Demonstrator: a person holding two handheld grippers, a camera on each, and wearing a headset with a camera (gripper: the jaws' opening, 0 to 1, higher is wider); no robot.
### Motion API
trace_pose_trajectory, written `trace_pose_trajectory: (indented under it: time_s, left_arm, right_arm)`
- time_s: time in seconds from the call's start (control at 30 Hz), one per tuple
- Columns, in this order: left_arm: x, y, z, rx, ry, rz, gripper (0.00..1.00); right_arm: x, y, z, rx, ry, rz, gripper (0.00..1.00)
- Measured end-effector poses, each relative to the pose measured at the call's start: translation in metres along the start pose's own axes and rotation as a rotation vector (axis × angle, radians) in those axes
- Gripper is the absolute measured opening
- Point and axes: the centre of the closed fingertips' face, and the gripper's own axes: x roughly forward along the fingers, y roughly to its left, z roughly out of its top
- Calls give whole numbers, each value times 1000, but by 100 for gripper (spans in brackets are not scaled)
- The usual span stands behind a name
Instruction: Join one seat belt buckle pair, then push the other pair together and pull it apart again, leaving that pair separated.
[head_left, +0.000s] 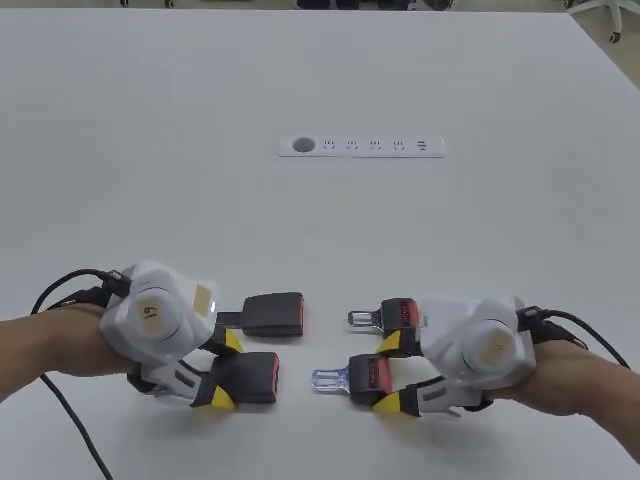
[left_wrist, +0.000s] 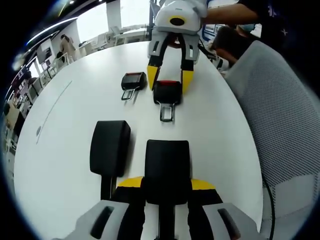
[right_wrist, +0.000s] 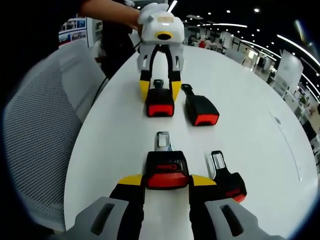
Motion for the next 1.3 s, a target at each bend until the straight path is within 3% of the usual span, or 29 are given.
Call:
trace_pose_trajectory:
  time_s: [1.3]
  left_arm:
    - [0,0,0,-12,6,2,33]
  right_arm:
    - [26,6,33,-6,-27,15,31]
